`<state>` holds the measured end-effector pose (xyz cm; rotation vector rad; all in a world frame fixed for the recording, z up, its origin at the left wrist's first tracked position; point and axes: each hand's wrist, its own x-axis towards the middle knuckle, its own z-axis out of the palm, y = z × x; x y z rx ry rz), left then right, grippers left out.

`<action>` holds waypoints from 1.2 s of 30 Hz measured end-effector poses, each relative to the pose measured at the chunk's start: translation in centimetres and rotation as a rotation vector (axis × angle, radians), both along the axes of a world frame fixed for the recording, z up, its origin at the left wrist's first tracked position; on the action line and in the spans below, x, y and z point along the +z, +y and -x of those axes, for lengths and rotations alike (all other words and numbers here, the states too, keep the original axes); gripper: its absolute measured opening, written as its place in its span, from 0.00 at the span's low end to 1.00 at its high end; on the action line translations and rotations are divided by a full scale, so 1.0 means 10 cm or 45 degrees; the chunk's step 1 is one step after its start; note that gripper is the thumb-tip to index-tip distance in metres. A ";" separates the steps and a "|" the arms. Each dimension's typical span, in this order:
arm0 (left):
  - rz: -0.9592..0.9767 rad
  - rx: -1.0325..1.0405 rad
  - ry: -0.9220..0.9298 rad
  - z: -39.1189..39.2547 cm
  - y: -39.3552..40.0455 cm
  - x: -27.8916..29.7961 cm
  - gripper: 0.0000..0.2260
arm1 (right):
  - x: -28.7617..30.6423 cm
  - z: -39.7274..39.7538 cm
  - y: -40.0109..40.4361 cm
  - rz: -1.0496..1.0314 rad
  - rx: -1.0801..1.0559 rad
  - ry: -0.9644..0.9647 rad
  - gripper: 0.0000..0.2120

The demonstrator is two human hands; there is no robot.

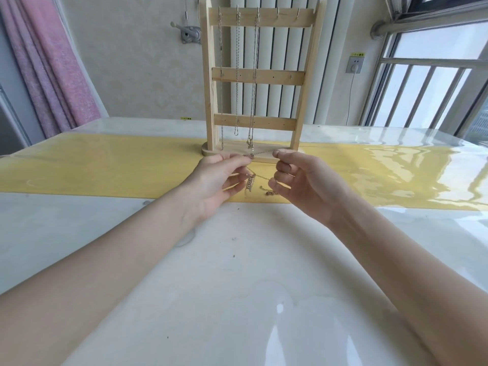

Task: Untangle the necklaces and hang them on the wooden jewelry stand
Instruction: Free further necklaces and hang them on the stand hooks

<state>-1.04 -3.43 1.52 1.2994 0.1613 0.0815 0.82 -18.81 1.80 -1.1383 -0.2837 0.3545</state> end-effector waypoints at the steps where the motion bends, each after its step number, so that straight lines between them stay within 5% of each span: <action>1: 0.067 -0.023 0.017 0.01 0.00 0.02 0.05 | 0.00 0.00 0.01 0.005 -0.004 -0.009 0.06; 5: 0.138 -0.096 0.058 0.03 0.02 0.06 0.07 | 0.01 0.00 -0.01 -0.040 -0.084 0.030 0.06; 14: -0.729 -0.060 -0.058 0.05 -0.05 -0.04 0.06 | -0.01 -0.04 -0.05 0.145 -0.168 -0.124 0.07; 18: -0.986 -0.123 -0.073 0.08 -0.10 -0.08 0.04 | 0.00 -0.03 -0.03 -0.003 -0.128 -0.126 0.06; 24: -0.649 -0.279 0.171 0.11 -0.10 0.00 0.13 | -0.01 -0.04 -0.05 0.255 -0.237 -0.251 0.07; 31: -0.534 -0.080 0.054 0.07 0.00 0.04 0.09 | -0.06 -0.06 -0.07 0.626 -0.413 -0.386 0.09; 36: -0.444 -0.139 -0.055 0.10 -0.02 0.07 0.09 | -0.05 -0.03 -0.06 0.699 -0.245 -0.427 0.09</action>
